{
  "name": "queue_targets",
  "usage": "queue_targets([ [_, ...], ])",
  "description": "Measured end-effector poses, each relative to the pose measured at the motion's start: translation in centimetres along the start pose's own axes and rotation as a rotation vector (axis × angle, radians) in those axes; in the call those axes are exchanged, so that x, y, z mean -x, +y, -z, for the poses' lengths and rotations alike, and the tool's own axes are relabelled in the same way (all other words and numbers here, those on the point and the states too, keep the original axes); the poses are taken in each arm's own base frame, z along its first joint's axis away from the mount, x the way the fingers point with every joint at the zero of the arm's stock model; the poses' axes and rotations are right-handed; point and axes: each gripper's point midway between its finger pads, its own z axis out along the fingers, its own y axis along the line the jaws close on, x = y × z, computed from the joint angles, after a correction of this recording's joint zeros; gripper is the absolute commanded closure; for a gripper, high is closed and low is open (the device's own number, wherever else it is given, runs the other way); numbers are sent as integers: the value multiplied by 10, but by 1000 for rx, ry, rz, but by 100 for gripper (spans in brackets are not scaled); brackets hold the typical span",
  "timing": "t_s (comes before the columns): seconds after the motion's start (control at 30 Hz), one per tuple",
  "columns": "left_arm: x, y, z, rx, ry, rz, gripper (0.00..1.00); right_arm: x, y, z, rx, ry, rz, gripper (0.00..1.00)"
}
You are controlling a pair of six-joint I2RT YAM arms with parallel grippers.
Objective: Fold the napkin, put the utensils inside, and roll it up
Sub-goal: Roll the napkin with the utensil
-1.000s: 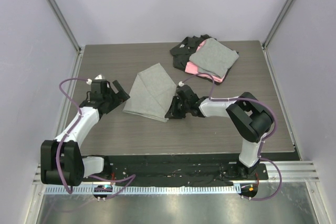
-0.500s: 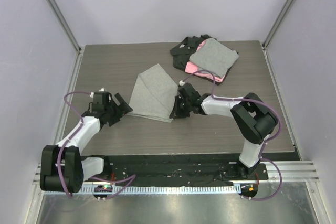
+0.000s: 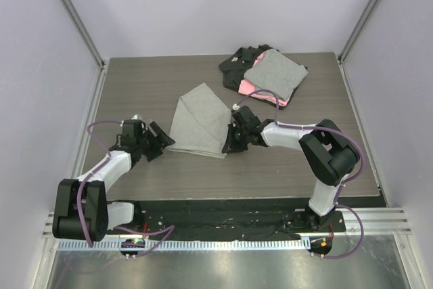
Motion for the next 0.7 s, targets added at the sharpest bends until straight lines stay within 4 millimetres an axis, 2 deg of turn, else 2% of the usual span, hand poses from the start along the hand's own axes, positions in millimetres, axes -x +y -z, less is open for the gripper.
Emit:
queue_targets([
  [0.17, -3, 3, -6, 4, 18, 1, 35, -1, 0, 0, 2, 5, 4, 99],
  [0.7, 5, 6, -17, 16, -18, -15, 46, -3, 1, 1, 12, 16, 15, 99],
])
